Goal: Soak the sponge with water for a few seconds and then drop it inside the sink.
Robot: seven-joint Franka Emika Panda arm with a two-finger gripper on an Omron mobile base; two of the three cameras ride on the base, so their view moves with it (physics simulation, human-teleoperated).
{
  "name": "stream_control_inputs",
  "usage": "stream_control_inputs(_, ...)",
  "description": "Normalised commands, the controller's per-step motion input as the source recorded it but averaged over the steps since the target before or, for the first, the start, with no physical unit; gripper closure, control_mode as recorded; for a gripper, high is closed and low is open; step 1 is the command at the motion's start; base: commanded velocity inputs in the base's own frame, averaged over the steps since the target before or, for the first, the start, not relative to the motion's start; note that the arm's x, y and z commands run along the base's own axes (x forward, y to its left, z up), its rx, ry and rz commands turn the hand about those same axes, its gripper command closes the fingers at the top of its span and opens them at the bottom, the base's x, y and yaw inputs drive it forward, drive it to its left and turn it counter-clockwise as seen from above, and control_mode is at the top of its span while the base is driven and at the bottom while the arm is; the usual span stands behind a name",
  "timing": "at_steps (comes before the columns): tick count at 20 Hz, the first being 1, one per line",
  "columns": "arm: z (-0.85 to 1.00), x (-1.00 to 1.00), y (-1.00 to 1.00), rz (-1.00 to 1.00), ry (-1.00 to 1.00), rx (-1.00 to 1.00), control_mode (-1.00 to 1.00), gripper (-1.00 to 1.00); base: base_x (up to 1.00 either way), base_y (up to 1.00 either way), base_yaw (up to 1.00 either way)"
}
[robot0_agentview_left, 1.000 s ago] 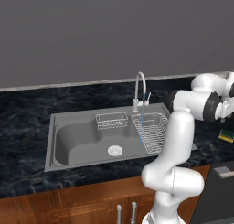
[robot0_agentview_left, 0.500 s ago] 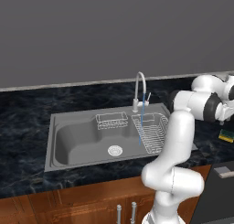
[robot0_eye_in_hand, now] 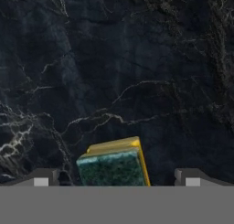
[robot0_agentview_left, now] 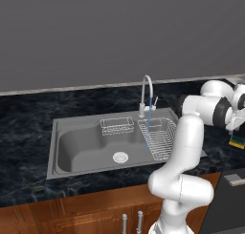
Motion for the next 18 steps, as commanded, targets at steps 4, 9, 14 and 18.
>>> stream_control_inputs(4,-0.24,0.00,-0.04,0.00,0.00,0.00,-1.00,-1.00,0.00,0.00,0.00)
stream_control_inputs(9,-0.16,0.00,-0.01,0.00,0.00,0.00,-1.00,-1.00,0.00,0.00,0.00)
stream_control_inputs(14,-0.05,-0.01,0.00,0.00,0.00,0.00,-1.00,-1.00,0.00,0.00,0.00)
stream_control_inputs(18,0.00,-0.03,0.00,0.00,0.00,0.00,-1.00,-1.00,0.00,0.00,0.00)
